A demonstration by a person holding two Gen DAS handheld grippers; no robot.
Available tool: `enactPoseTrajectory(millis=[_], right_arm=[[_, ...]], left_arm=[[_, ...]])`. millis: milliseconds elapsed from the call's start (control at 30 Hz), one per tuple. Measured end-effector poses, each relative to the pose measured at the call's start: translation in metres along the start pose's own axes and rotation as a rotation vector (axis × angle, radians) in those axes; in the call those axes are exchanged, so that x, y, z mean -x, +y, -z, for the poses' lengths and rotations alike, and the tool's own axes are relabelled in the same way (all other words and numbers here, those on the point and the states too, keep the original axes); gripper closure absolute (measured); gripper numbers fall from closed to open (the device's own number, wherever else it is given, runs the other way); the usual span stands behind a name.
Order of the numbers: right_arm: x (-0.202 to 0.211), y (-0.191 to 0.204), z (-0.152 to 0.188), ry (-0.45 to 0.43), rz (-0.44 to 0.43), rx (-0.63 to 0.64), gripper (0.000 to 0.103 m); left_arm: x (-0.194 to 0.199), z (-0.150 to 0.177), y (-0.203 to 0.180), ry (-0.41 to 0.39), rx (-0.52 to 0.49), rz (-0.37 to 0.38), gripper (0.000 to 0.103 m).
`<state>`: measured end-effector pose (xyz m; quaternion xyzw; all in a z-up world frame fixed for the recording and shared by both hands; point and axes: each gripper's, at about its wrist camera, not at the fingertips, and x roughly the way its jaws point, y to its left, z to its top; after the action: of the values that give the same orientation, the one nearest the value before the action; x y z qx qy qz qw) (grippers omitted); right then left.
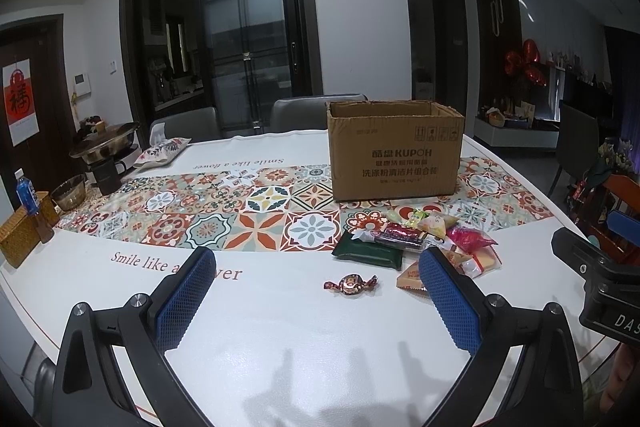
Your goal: Organize snacks
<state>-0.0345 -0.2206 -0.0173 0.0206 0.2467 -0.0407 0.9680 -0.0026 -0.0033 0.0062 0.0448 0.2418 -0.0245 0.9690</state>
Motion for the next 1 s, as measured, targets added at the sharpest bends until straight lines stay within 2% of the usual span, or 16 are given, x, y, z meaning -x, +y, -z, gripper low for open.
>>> enactPoseTrajectory(millis=[1000], right_arm=[[0.0022, 0.0008, 0.0005, -0.003, -0.001, 0.0, 0.0]], left_arm=[[0.0009, -0.0007, 0.0001, -0.006, -0.001, -0.001, 0.0]])
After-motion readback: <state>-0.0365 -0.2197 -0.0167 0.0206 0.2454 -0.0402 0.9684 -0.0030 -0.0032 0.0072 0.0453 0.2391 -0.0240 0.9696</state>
